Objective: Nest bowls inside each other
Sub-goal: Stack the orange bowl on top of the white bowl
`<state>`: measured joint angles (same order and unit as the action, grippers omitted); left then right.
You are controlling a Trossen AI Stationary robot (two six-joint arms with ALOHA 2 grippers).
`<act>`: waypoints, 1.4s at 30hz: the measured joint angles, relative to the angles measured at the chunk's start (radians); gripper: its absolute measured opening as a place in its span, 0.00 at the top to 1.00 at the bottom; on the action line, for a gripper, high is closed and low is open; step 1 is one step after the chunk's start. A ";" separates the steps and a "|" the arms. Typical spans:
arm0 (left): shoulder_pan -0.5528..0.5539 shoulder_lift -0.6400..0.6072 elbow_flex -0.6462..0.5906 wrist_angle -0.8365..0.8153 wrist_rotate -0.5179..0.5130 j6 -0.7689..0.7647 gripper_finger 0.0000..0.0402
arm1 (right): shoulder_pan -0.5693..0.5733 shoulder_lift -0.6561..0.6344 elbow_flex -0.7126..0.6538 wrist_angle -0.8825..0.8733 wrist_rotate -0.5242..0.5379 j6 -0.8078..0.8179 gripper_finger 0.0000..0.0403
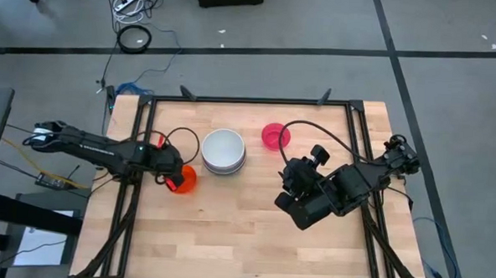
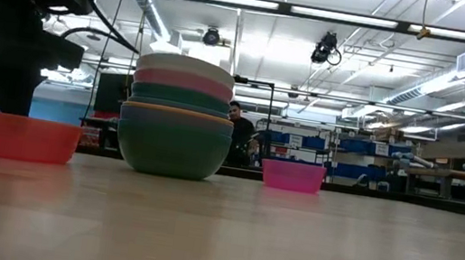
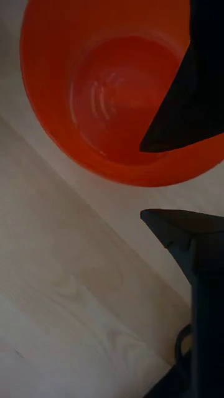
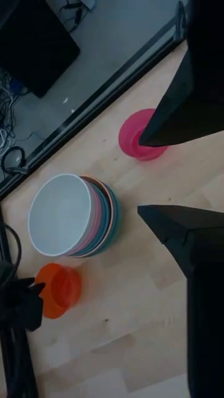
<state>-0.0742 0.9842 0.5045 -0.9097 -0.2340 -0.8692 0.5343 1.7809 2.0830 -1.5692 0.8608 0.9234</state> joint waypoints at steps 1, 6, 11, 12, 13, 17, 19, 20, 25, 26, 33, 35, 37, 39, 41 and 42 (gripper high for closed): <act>0.000 0.011 0.000 0.006 0.000 0.000 0.58 | 0.000 0.000 0.000 0.000 0.000 0.000 0.63; 0.000 0.067 0.000 0.031 0.000 0.000 0.59 | 0.000 0.000 0.000 0.000 0.000 0.000 0.63; 0.000 0.103 0.000 0.032 0.000 0.006 0.71 | 0.000 0.000 0.000 0.000 0.000 0.000 0.63; 0.000 0.104 0.000 0.031 0.001 0.009 0.75 | 0.000 0.000 0.000 0.000 0.000 0.000 0.63; 0.000 0.103 0.000 0.032 0.001 0.014 0.80 | 0.000 0.000 0.000 0.000 0.000 0.000 0.63; 0.000 0.099 0.004 0.047 0.003 0.022 0.96 | 0.000 0.000 0.000 0.000 0.000 0.000 0.63; 0.000 0.099 0.005 0.053 0.003 0.023 0.97 | 0.000 0.000 0.000 0.000 0.000 -0.001 0.63; 0.000 0.100 0.005 0.060 0.004 0.025 0.97 | 0.000 0.000 0.000 0.000 0.000 -0.001 0.63; -0.014 0.085 0.069 0.052 0.018 0.058 0.99 | 0.000 0.000 0.000 -0.001 0.000 -0.004 0.63; -0.020 0.078 0.092 0.038 0.017 0.066 0.99 | 0.000 0.000 0.000 -0.001 0.000 -0.007 0.63; -0.049 0.057 0.327 -0.241 -0.057 0.080 0.99 | 0.000 0.000 0.000 -0.002 0.000 -0.018 0.65; -0.065 0.053 0.402 -0.278 -0.066 0.089 0.99 | 0.000 0.000 0.000 -0.002 0.001 -0.018 0.66; -0.077 0.050 0.475 -0.279 -0.076 0.125 0.99 | 0.000 0.000 0.000 -0.002 0.001 -0.018 0.66; -0.079 0.050 0.550 -0.278 -0.094 0.173 0.99 | 0.000 0.000 -0.001 -0.001 0.001 -0.018 0.66; -0.070 0.054 0.614 -0.260 -0.118 0.223 0.99 | -0.003 0.000 -0.012 -0.002 0.003 -0.018 0.67; -0.062 0.058 0.641 -0.248 -0.124 0.253 0.99 | -0.006 0.000 -0.020 -0.001 0.003 -0.018 0.67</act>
<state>-0.1362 1.0426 1.1457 -1.1576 -0.3581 -0.6164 0.5279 1.7809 2.0630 -1.5705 0.8639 0.9051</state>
